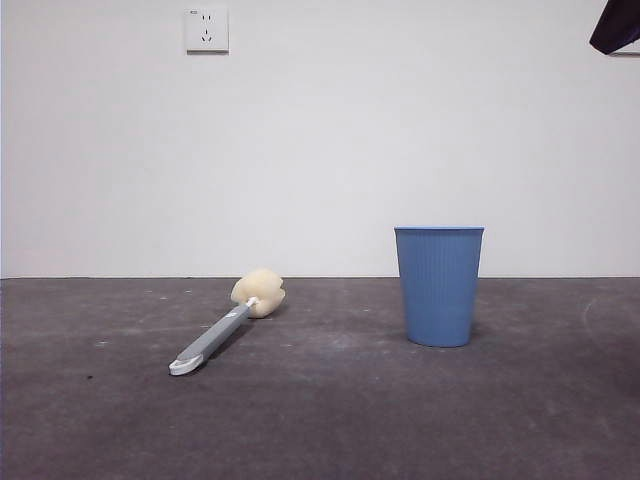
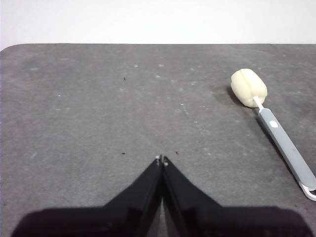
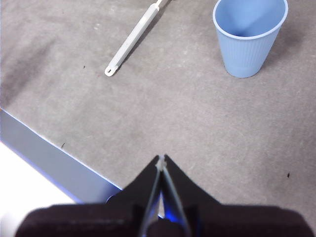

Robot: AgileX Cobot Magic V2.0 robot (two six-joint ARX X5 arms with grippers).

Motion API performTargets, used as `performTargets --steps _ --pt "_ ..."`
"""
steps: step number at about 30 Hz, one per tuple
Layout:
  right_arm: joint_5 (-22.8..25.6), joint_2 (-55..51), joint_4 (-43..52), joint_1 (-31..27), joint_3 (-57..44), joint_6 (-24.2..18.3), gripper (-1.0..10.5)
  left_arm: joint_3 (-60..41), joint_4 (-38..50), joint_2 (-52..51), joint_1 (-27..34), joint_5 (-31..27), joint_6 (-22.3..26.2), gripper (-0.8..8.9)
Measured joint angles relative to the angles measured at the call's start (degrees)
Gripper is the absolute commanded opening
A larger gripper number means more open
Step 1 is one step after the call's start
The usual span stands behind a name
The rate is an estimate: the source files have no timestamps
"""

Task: Pick up the cup brush,pick up the cup,insert the brush into the cup,clean the cup,put the cup brush back,put the cup back to the fixed position on the table

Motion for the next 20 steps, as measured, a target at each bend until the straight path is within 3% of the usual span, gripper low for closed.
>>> performTargets --steps 6,9,13,20 --pt "0.4 -0.6 0.4 -0.2 0.0 -0.9 0.0 0.0 0.0 0.0 0.0 0.0 0.0 -0.02" --pt "4.5 -2.8 4.7 -1.7 0.0 -3.7 0.0 0.0 0.0 0.0 0.0 0.0 0.0 -0.02" --pt "4.6 -7.5 15.8 -7.9 -3.1 -7.4 0.0 0.0 0.0 0.0 0.0 0.0 0.0 -0.03" --pt "2.8 -17.7 33.2 -23.2 -19.6 -8.7 0.0 0.0 0.0 0.0 0.0 0.0 0.0 -0.02"
